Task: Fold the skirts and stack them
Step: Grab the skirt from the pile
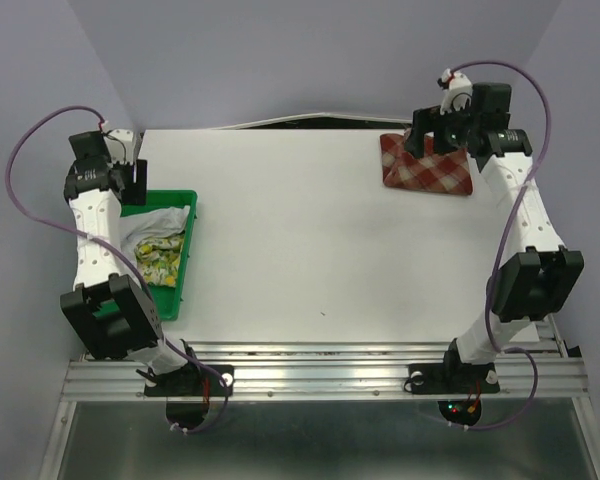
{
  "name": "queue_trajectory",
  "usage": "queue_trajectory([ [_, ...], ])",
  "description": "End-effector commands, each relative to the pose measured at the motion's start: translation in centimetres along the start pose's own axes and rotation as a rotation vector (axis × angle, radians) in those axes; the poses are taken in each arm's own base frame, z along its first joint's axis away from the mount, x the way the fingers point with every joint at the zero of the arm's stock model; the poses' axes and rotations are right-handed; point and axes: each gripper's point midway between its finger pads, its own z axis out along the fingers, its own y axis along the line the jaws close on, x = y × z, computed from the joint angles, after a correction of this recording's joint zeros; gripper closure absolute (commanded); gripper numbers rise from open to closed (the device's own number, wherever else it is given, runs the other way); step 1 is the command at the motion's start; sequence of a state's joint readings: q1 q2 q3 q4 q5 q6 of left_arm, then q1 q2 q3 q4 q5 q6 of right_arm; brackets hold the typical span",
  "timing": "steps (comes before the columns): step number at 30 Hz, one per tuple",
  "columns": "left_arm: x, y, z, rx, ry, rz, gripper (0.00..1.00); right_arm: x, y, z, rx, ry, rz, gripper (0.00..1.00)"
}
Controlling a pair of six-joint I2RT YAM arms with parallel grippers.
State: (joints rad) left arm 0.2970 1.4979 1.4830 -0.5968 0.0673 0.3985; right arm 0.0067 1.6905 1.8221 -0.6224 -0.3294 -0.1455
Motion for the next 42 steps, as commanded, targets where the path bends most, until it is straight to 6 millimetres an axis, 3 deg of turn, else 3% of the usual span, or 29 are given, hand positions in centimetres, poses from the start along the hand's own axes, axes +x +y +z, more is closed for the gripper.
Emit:
queue_trajectory([
  [1, 3.8, 3.1, -0.6, -0.083, 0.074, 0.121, 0.19, 8.2, 2.9, 2.2, -0.157, 0.222, 0.091, 0.0],
  [9, 7.0, 4.4, 3.9, -0.072, 0.147, 0.115, 0.28, 9.0, 3.3, 2.1, -0.157, 0.266, 0.101, 0.0],
  [16, 8.1, 4.4, 6.9, -0.052, 0.187, 0.099, 0.28, 8.9, 3.0, 1.9, -0.138, 0.272, 0.098, 0.0],
  [20, 7.8, 3.8, 7.0, 0.004, 0.181, 0.093, 0.5, 8.7, 2.8, 2.0, -0.129, 0.269, 0.09, 0.0],
  [23, 5.9, 3.6, 5.5, 0.015, 0.124, 0.082, 0.79, 8.6, 2.7, 2.0, -0.123, 0.267, 0.085, 0.0],
  [24, 5.2, 3.7, 4.9, 0.014, 0.102, 0.082, 0.84, 8.5, 2.7, 1.9, -0.125, 0.265, 0.085, 0.0],
  [26, 2.6, 3.8, 2.7, 0.018, 0.025, 0.089, 1.0, 8.4, 2.7, 1.9, -0.127, 0.261, 0.082, 0.0],
  [27, 0.5, 4.1, 0.9, 0.015, -0.028, 0.09, 1.0, 8.2, 2.8, 1.8, -0.129, 0.256, 0.079, 0.0],
  [29, -1.5, 4.2, -1.2, 0.018, -0.082, 0.096, 1.0, 7.9, 2.7, 1.8, -0.127, 0.249, 0.079, 0.0],
  [30, -3.8, 4.2, -3.5, 0.022, -0.142, 0.099, 1.0, 7.6, 2.8, 1.8, -0.128, 0.242, 0.08, 0.0],
  [33, -6.9, 3.2, -7.3, 0.059, -0.229, 0.114, 1.0, 6.9, 2.7, 1.6, -0.126, 0.225, 0.073, 0.0],
  [34, -9.4, 2.9, -9.9, 0.058, -0.31, 0.136, 1.0, 6.4, 2.7, 1.5, -0.124, 0.215, 0.074, 0.0],
  [36, -11.2, 1.3, -12.1, 0.091, -0.367, 0.164, 1.0, 6.0, 2.7, 1.5, -0.123, 0.205, 0.074, 0.0],
  [37, -13.1, -0.9, -14.1, 0.135, -0.435, 0.189, 1.0, 5.8, 2.7, 1.5, -0.124, 0.201, 0.075, 0.0],
  [39, -14.5, -3.9, -15.8, 0.194, -0.496, 0.221, 1.0, 5.7, 2.7, 1.5, -0.125, 0.201, 0.078, 0.0],
  [40, -15.2, -7.6, -17.1, 0.268, -0.532, 0.25, 1.0, 5.5, 2.8, 1.5, -0.126, 0.199, 0.076, 0.0],
  [42, -15.9, -11.3, -18.0, 0.344, -0.579, 0.267, 1.0, 5.5, 2.8, 1.4, -0.129, 0.206, 0.079, 0.0],
])
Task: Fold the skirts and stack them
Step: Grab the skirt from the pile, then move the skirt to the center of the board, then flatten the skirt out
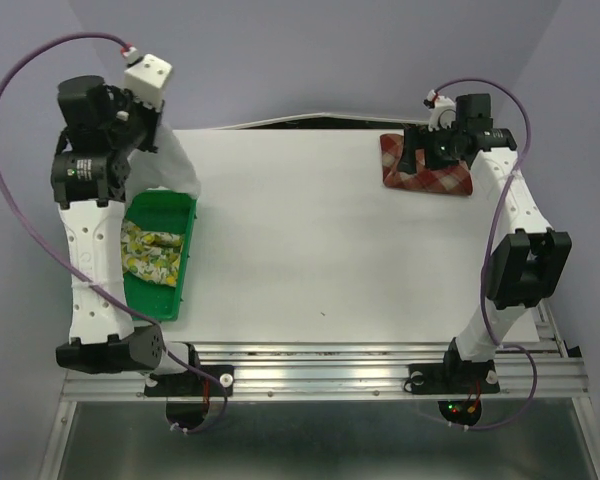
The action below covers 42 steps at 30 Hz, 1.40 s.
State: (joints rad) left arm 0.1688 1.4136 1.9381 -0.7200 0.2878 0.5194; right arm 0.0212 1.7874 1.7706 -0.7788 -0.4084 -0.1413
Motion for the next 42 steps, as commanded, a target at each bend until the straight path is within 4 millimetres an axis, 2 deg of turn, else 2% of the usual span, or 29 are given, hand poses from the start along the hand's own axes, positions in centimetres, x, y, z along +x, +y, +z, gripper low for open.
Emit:
queue_trajectory([
  [1, -3.2, -9.3, -0.2, 0.222, -0.094, -0.017, 1.0, -2.4, 1.1, -2.0, -0.006, -0.064, -0.038, 0.0],
  [2, -3.3, -11.4, 0.1, 0.276, -0.101, -0.016, 1.0, -2.3, 1.1, -1.9, -0.006, -0.059, -0.039, 0.0],
  [3, -4.1, -15.1, 0.2, 0.366, -0.126, -0.009, 1.0, -1.9, 1.0, -1.9, -0.003, -0.049, -0.039, 0.0],
  [4, -2.4, -17.7, 1.0, 0.426, -0.086, -0.009, 1.0, -1.7, 1.0, -2.0, -0.001, -0.047, -0.046, 0.0],
  [5, -2.6, -19.8, 1.3, 0.465, -0.107, -0.004, 1.0, -1.4, 1.0, -2.0, -0.002, -0.039, -0.056, 0.0],
  [6, -2.7, -23.9, 0.7, 0.559, -0.119, 0.007, 1.0, -0.6, 0.8, -1.8, 0.002, -0.02, -0.056, 0.0],
  [7, 0.0, -26.9, 1.3, 0.611, -0.058, 0.017, 1.0, -0.1, 0.7, -1.7, 0.004, -0.008, -0.066, 0.0],
  [8, 0.1, -29.2, 1.5, 0.651, -0.079, 0.025, 1.0, 0.5, 0.6, -1.5, 0.003, 0.007, -0.069, 0.0],
  [9, 0.7, -33.0, 0.4, 0.737, -0.073, 0.032, 0.76, 1.7, 0.7, -1.1, -0.008, 0.04, -0.065, 0.0],
  [10, 3.2, -35.9, 0.6, 0.81, -0.015, 0.04, 0.61, 2.2, 0.7, -1.0, -0.014, 0.056, -0.076, 0.0],
  [12, 4.4, -38.8, 0.2, 0.876, 0.017, 0.045, 0.42, 3.8, 1.1, -0.8, -0.055, 0.102, -0.091, 0.0],
  [13, 4.7, -40.0, 0.1, 0.911, 0.04, 0.046, 0.39, 4.2, 2.1, -0.9, -0.114, 0.109, -0.102, 0.0],
  [15, 4.8, -40.2, -0.4, 0.948, 0.074, 0.048, 0.35, 5.3, 4.2, -1.8, -0.226, 0.114, -0.13, 0.0],
  [17, 3.3, -38.5, -0.8, 0.958, 0.022, 0.074, 0.29, 6.8, 5.1, -2.0, -0.281, 0.123, -0.155, 0.0],
  [18, 3.4, -37.7, -1.1, 0.957, 0.017, 0.097, 0.12, 6.7, 6.5, -2.5, -0.315, 0.094, -0.193, 0.0],
  [20, 3.7, -35.0, -1.4, 0.926, -0.031, 0.135, 0.05, 7.6, 7.6, -2.4, -0.341, 0.087, -0.28, 0.01],
  [21, 4.9, -34.3, -1.8, 0.939, -0.012, 0.166, 0.07, 8.7, 8.9, -1.9, -0.354, 0.095, -0.336, 0.05],
  [24, 9.5, -32.9, -2.0, 0.968, 0.036, 0.316, 0.16, 11.3, 10.3, 0.0, -0.353, 0.096, -0.499, 0.16],
  [25, 12.5, -33.1, -1.9, 0.975, 0.091, 0.379, 0.18, 11.8, 11.3, 0.5, -0.353, 0.087, -0.609, 0.19],
  [26, 14.2, -33.3, -1.8, 0.986, 0.11, 0.43, 0.2, 12.3, 11.5, 0.9, -0.352, 0.077, -0.658, 0.21],
  [27, 15.2, -33.3, -1.3, 0.991, 0.086, 0.511, 0.23, 11.5, 11.8, 1.7, -0.342, 0.008, -0.735, 0.24],
  [28, 18.0, -33.4, -1.1, 0.997, 0.129, 0.552, 0.25, 13.4, 12.2, 2.3, -0.362, -0.002, -0.836, 0.27],
  [29, 19.1, -33.5, -0.8, 0.998, 0.126, 0.588, 0.26, 13.8, 12.4, 2.7, -0.355, -0.032, -0.914, 0.27],
  [30, 19.4, -33.6, -0.2, 1.002, 0.074, 0.664, 0.27, 13.0, 12.2, 3.6, -0.309, -0.092, -1.015, 0.28],
  [31, 20.7, -34.0, -0.5, 1.04, 0.062, 0.693, 0.28, 15.0, 12.0, 4.4, -0.314, -0.076, -1.106, 0.29],
  [32, 20.9, -34.2, -0.4, 1.047, 0.033, 0.719, 0.28, 15.4, 11.9, 5.0, -0.312, -0.076, -1.143, 0.3],
  [36, 21.5, -34.7, 0.8, 1.072, -0.057, 0.826, 0.24, 15.4, 11.8, 7.0, -0.29, -0.171, -1.388, 0.33],
  [37, 21.9, -34.8, 1.0, 1.099, -0.084, 0.874, 0.23, 17.0, 11.5, 7.4, -0.296, -0.177, -1.491, 0.33],
  [42, 23.2, -35.0, 1.9, 1.124, -0.136, 0.993, 0.22, 16.3, 12.6, 9.3, -0.305, -0.315, -1.585, 0.33],
])
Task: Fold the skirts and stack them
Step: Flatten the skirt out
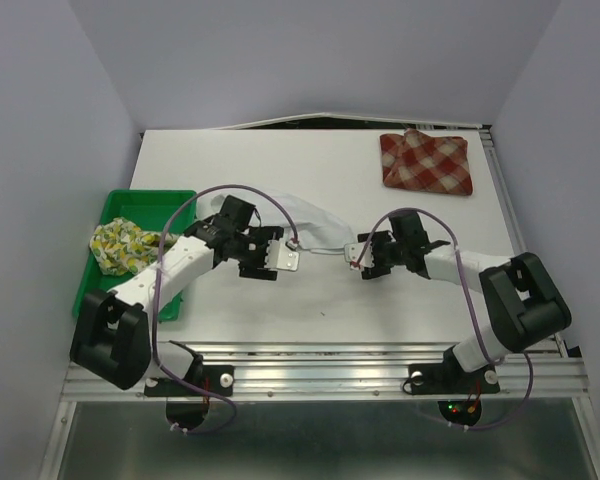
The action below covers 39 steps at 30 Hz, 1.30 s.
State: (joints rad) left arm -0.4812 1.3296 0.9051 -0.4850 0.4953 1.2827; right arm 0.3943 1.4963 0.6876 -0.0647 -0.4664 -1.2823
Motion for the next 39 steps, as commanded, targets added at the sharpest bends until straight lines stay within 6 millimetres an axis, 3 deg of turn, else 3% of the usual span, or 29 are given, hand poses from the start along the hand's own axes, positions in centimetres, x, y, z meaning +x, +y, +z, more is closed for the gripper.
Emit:
queue_trajectory([
  [1, 0.2, 0.9, 1.3, 0.007, -0.028, 0.189, 0.22, -2.6, -5.6, 1.3, 0.189, -0.112, -0.299, 0.33],
  [10, 1.6, 1.7, 4.2, 0.049, 0.001, 0.207, 0.26, -3.0, -6.4, 4.0, 0.179, -0.178, -0.456, 0.42],
  [20, 3.2, 0.8, 6.6, 0.098, 0.06, 0.241, 0.37, -2.7, -5.5, 5.7, 0.148, -0.209, -0.52, 0.55],
  [23, 3.8, 1.2, 7.4, 0.078, 0.085, 0.253, 0.51, -2.6, -5.1, 5.8, 0.139, -0.212, -0.513, 0.65],
  [26, 3.9, 1.9, 7.9, 0.052, 0.086, 0.233, 0.73, -2.8, -5.1, 5.3, 0.144, -0.218, -0.474, 0.96],
  [27, 3.7, 2.0, 7.9, 0.046, 0.081, 0.23, 0.77, -2.9, -5.2, 5.1, 0.151, -0.216, -0.456, 0.99],
  [28, 3.4, 2.3, 7.6, 0.034, 0.075, 0.217, 0.86, -2.8, -5.5, 4.8, 0.161, -0.202, -0.43, 0.99],
  [31, 2.4, 2.9, 6.5, -0.003, 0.037, 0.17, 1.0, -3.1, -7.0, 3.5, 0.207, -0.176, -0.342, 0.99],
  [34, 0.1, 5.2, 3.7, -0.089, -0.047, 0.097, 1.0, -4.5, -8.8, 1.4, 0.265, -0.188, -0.266, 0.99],
  [35, -1.0, 7.1, 1.8, -0.146, -0.091, 0.037, 1.0, -5.1, -9.9, 0.7, 0.293, -0.194, -0.211, 0.99],
  [36, -1.4, 7.7, 0.7, -0.158, -0.109, -0.005, 1.0, -5.7, -10.5, -0.3, 0.303, -0.193, -0.173, 0.99],
  [37, -2.5, 9.6, -1.7, -0.222, -0.163, -0.077, 1.0, -6.2, -12.7, -1.6, 0.349, -0.188, -0.118, 0.99],
  [38, -3.7, 10.0, -2.7, -0.239, -0.2, -0.093, 1.0, -5.9, -12.3, -1.8, 0.339, -0.173, -0.081, 0.99],
  [39, -3.6, 11.2, -4.4, -0.287, -0.221, -0.129, 1.0, -6.6, -13.7, -2.7, 0.349, -0.168, -0.058, 0.99],
])
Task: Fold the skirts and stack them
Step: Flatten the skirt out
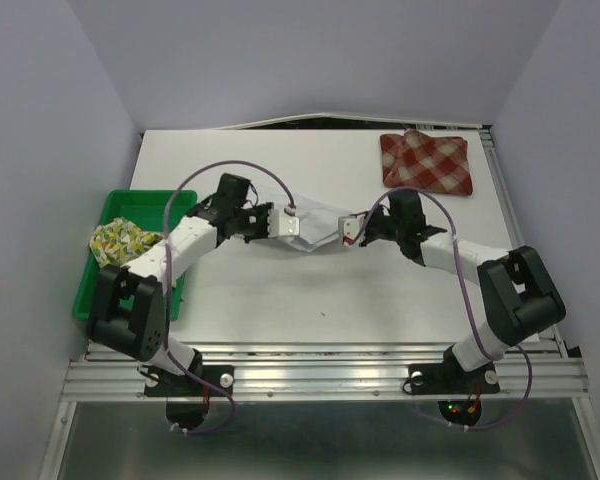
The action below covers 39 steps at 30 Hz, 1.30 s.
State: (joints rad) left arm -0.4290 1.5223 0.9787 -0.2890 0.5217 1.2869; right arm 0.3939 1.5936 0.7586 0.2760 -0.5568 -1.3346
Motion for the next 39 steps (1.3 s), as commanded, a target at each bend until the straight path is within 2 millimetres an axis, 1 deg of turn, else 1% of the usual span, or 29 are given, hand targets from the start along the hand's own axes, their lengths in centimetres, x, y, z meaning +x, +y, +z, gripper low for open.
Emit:
queue_trajectory([
  [1, -6.2, 7.3, -8.8, -0.265, -0.222, -0.15, 1.0, -2.0, -8.0, -3.0, 0.158, 0.046, 0.15, 0.99],
  [2, -6.7, 8.6, -10.5, -0.323, -0.259, -0.201, 1.0, -2.6, -9.5, -3.7, 0.176, 0.051, 0.171, 0.99],
  [3, -7.2, 9.5, -11.9, -0.372, -0.285, -0.216, 1.0, -2.7, -9.9, -4.1, 0.193, 0.057, 0.177, 0.99],
  [4, -8.3, 10.0, -14.0, -0.432, -0.318, -0.218, 1.0, -3.6, -11.6, -5.3, 0.219, 0.067, 0.187, 0.99],
  [5, -8.9, 11.1, -15.5, -0.495, -0.359, -0.263, 1.0, -3.7, -12.6, -6.1, 0.241, 0.074, 0.224, 0.99],
  [6, -9.2, 11.5, -16.8, -0.541, -0.376, -0.276, 1.0, -4.6, -14.1, -7.2, 0.245, 0.081, 0.237, 0.99],
  [8, -10.8, 12.4, -20.1, -0.648, -0.433, -0.281, 1.0, -5.6, -15.8, -8.8, 0.264, 0.099, 0.283, 0.99],
  [9, -11.3, 12.3, -21.0, -0.666, -0.455, -0.292, 1.0, -5.9, -15.8, -9.5, 0.248, 0.115, 0.305, 0.99],
  [10, -11.8, 12.0, -21.6, -0.671, -0.474, -0.311, 1.0, -7.3, -17.8, -10.9, 0.28, 0.106, 0.288, 0.99],
  [12, -13.2, 10.8, -23.4, -0.69, -0.518, -0.287, 1.0, -8.7, -18.4, -12.8, 0.281, 0.104, 0.302, 0.99],
  [13, -13.5, 10.2, -23.9, -0.694, -0.528, -0.279, 1.0, -9.1, -17.8, -13.5, 0.252, 0.115, 0.321, 0.99],
  [14, -14.4, 9.4, -25.5, -0.728, -0.551, -0.257, 1.0, -10.1, -18.4, -14.6, 0.262, 0.106, 0.315, 0.99],
  [16, -14.4, 8.1, -26.0, -0.743, -0.56, -0.254, 1.0, -11.4, -17.6, -16.7, 0.25, 0.108, 0.337, 0.99],
  [18, -15.1, 5.9, -27.0, -0.745, -0.581, -0.224, 1.0, -12.6, -17.1, -18.2, 0.24, 0.097, 0.346, 0.99],
  [19, -15.8, 4.9, -28.0, -0.757, -0.601, -0.204, 1.0, -13.5, -16.0, -19.4, 0.213, 0.088, 0.36, 0.99],
  [20, -16.1, 4.0, -27.8, -0.727, -0.617, -0.198, 1.0, -14.0, -15.4, -19.9, 0.203, 0.082, 0.372, 0.99],
  [21, -15.9, 2.9, -27.2, -0.687, -0.609, -0.217, 1.0, -14.2, -14.0, -20.4, 0.17, 0.089, 0.41, 0.99],
  [23, -16.6, 1.1, -27.1, -0.636, -0.638, -0.201, 1.0, -15.0, -12.7, -21.4, 0.147, 0.075, 0.426, 0.99],
  [24, -16.2, 0.2, -26.2, -0.594, -0.635, -0.228, 1.0, -14.7, -11.2, -21.4, 0.116, 0.088, 0.457, 0.99],
  [26, -15.7, -1.0, -25.0, -0.544, -0.638, -0.256, 1.0, -14.9, -10.1, -21.7, 0.101, 0.082, 0.472, 0.99],
  [29, -14.4, -1.6, -22.7, -0.491, -0.624, -0.318, 1.0, -13.8, -8.1, -20.2, 0.049, 0.093, 0.518, 0.99],
  [31, -13.5, -1.1, -21.6, -0.484, -0.618, -0.383, 1.0, -12.8, -7.4, -18.6, 0.018, 0.1, 0.557, 0.99],
  [32, -12.2, -0.5, -20.1, -0.477, -0.587, -0.437, 1.0, -12.0, -6.6, -17.5, -0.012, 0.109, 0.581, 0.99],
  [34, -11.3, 0.9, -18.9, -0.489, -0.576, -0.478, 1.0, -10.1, -6.2, -14.5, -0.045, 0.126, 0.631, 0.99],
  [35, -9.5, 2.1, -17.1, -0.486, -0.532, -0.562, 1.0, -9.0, -6.0, -13.3, -0.052, 0.147, 0.644, 0.99],
  [36, -9.2, 3.7, -16.9, -0.521, -0.536, -0.574, 1.0, -7.2, -5.7, -10.9, -0.081, 0.172, 0.674, 0.99],
  [37, -7.2, 5.4, -15.0, -0.533, -0.481, -0.655, 1.0, -6.3, -6.7, -9.8, -0.065, 0.189, 0.681, 0.99],
  [38, -6.5, 5.9, -13.8, -0.52, -0.468, -0.671, 1.0, -5.0, -5.7, -8.4, -0.097, 0.215, 0.702, 0.99],
  [39, -6.1, 8.1, -13.9, -0.571, -0.469, -0.689, 1.0, -4.6, -7.7, -7.5, -0.072, 0.208, 0.711, 0.99],
])
